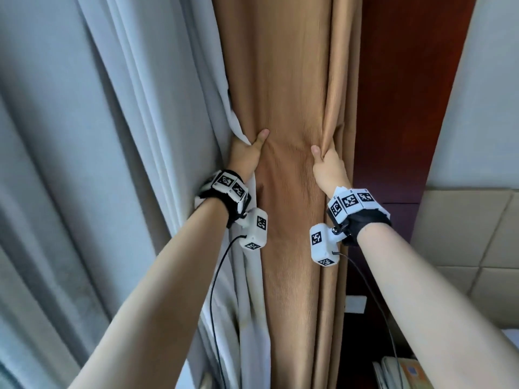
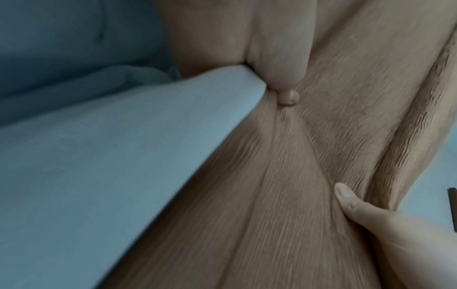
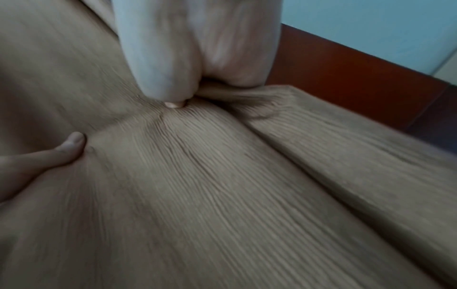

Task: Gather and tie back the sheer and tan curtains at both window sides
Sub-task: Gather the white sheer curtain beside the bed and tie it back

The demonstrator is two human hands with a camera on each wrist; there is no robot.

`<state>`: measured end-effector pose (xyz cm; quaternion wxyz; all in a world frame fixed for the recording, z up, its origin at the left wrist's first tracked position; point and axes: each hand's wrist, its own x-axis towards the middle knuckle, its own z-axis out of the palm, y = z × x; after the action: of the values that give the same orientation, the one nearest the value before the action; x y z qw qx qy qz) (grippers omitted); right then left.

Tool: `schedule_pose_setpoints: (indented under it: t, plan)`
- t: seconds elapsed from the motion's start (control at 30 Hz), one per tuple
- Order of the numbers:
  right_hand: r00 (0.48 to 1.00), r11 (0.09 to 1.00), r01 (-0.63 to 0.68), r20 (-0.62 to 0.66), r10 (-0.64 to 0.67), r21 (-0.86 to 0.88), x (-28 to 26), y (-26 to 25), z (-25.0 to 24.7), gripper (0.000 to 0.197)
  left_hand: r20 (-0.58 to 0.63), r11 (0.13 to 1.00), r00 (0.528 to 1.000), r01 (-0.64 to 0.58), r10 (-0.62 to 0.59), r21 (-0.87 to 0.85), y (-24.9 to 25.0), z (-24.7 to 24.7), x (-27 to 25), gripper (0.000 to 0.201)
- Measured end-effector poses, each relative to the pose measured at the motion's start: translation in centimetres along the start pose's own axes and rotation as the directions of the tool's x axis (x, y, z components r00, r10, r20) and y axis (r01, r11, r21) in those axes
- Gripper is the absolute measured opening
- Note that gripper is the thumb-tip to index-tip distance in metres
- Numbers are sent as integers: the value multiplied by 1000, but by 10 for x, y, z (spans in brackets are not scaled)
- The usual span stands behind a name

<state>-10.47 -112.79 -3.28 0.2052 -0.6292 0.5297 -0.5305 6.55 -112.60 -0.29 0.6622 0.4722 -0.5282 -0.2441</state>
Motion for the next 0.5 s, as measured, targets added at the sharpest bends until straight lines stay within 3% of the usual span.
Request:
schedule_pose_setpoints:
  t: [0.17,0.33,0.5]
  plan:
    - [999,999,-28,26,29,-45,-64,-13,-18,50,11,999,1000,-17,16,52,22,-25,-69,55]
    - [998,991,-43,44,49,-130,-126,-24,-44,55,117,989,992,-57,40,139,50,-55,-143,49]
    - [1000,975,-11,23,17,-221,-181,-36,-75,54,223,965,975,-69,12,252,56,-98,-209,79]
